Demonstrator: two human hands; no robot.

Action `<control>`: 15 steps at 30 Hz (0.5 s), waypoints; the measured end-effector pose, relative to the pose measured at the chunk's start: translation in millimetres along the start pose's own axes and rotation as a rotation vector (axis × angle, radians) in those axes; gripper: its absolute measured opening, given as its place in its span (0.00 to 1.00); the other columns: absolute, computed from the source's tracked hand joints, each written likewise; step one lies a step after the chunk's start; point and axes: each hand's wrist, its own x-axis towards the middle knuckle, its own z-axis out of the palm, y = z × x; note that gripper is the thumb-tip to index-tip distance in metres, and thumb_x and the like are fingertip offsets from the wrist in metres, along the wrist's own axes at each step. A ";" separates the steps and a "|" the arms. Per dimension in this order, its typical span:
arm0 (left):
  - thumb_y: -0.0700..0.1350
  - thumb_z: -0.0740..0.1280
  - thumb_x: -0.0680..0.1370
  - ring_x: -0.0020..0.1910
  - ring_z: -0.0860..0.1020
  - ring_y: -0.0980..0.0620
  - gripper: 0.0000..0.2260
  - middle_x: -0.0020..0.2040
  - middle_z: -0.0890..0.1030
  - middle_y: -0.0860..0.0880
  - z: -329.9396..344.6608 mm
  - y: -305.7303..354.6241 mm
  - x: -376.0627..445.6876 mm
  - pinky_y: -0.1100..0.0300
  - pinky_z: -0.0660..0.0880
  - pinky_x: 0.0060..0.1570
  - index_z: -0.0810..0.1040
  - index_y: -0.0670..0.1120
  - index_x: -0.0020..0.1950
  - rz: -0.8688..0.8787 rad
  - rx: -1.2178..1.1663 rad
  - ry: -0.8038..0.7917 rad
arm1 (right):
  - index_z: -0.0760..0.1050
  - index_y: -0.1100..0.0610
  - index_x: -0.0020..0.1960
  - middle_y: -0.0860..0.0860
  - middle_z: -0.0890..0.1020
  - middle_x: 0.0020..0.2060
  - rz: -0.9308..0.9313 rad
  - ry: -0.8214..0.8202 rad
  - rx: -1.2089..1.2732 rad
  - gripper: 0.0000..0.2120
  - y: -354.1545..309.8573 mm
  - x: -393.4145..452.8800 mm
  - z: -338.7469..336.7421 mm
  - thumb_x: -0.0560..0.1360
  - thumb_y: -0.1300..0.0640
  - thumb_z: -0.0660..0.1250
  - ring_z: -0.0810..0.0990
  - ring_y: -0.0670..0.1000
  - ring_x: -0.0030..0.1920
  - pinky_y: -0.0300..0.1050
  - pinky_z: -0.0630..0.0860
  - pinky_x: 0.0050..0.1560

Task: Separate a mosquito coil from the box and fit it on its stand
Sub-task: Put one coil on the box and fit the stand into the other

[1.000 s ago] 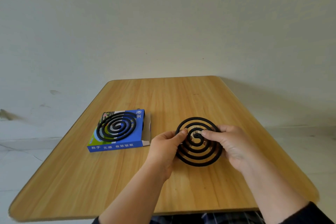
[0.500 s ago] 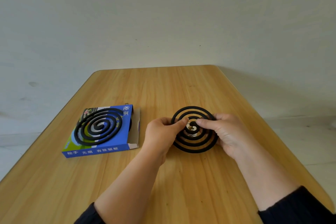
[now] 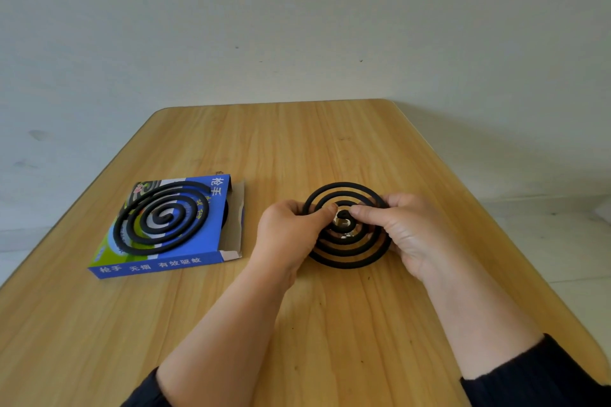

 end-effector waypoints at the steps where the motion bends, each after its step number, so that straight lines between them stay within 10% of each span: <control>1: 0.51 0.75 0.70 0.40 0.83 0.48 0.11 0.39 0.86 0.45 -0.3 -0.1 -0.1 0.56 0.78 0.40 0.80 0.45 0.45 -0.002 -0.004 -0.003 | 0.81 0.59 0.38 0.55 0.86 0.34 -0.003 0.002 -0.003 0.07 -0.1 -0.2 0.0 0.62 0.61 0.78 0.84 0.56 0.39 0.52 0.79 0.46; 15: 0.51 0.74 0.70 0.37 0.81 0.52 0.10 0.38 0.85 0.48 -1.3 -2.3 0.2 0.61 0.73 0.34 0.79 0.47 0.44 0.003 0.034 -0.007 | 0.81 0.57 0.35 0.53 0.86 0.33 0.006 -0.008 -0.033 0.06 -1.3 -1.3 0.7 0.63 0.61 0.77 0.85 0.54 0.40 0.47 0.79 0.44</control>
